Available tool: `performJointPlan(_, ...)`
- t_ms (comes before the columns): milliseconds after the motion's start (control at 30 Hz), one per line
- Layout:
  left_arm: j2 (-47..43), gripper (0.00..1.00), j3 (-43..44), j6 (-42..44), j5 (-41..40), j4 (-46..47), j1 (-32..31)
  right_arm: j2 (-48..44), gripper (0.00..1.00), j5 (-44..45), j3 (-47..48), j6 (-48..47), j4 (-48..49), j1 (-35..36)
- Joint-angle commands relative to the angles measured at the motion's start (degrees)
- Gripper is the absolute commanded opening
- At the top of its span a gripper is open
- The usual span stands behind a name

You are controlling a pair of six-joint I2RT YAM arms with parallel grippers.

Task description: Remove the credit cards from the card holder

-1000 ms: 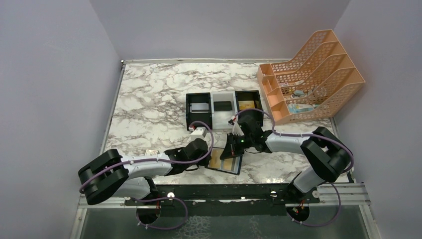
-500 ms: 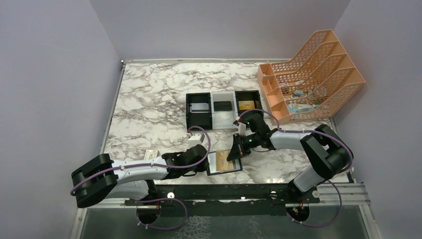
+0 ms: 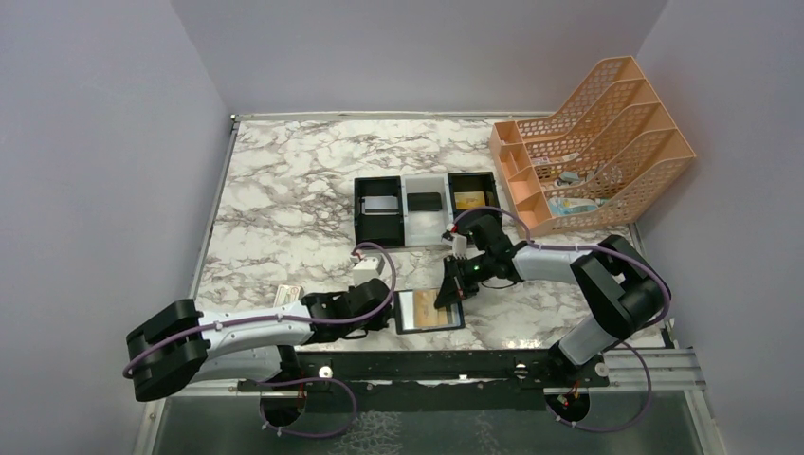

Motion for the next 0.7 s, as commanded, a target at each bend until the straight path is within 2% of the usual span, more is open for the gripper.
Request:
performJointPlan(0,-2.3,0.06,0.7,0.8,-1.8,-1.9,-0.4,1.1,0.01,0.5,1.1,-2.4,-3.2,-0.4)
performJointPlan(133,-5.1,0.15,3.2,3.4,-1.2,0.6,-0.4,1.3,0.01,-0.6,0.5,-1.1,-1.2,-0.4)
performJointPlan(267,-4.7,0.27,3.6,7.4,3.3,12.2,-0.4,1.6,0.01,0.4,0.5,-0.5,-0.5,-0.4)
performJointPlan(367,0.5,0.30,3.9,8.1,6.9,19.2,-0.4,1.8,0.01,0.6,0.4,-0.3,-0.1,-0.4)
performJointPlan(500,9.0,0.26,6.5,8.0,8.4,19.7,-0.4,1.6,0.01,1.4,0.2,0.5,0.3,-0.4)
performJointPlan(667,14.5,0.13,7.7,6.4,6.5,15.7,-0.5,0.4,0.02,2.6,-0.3,0.9,0.4,-0.4)
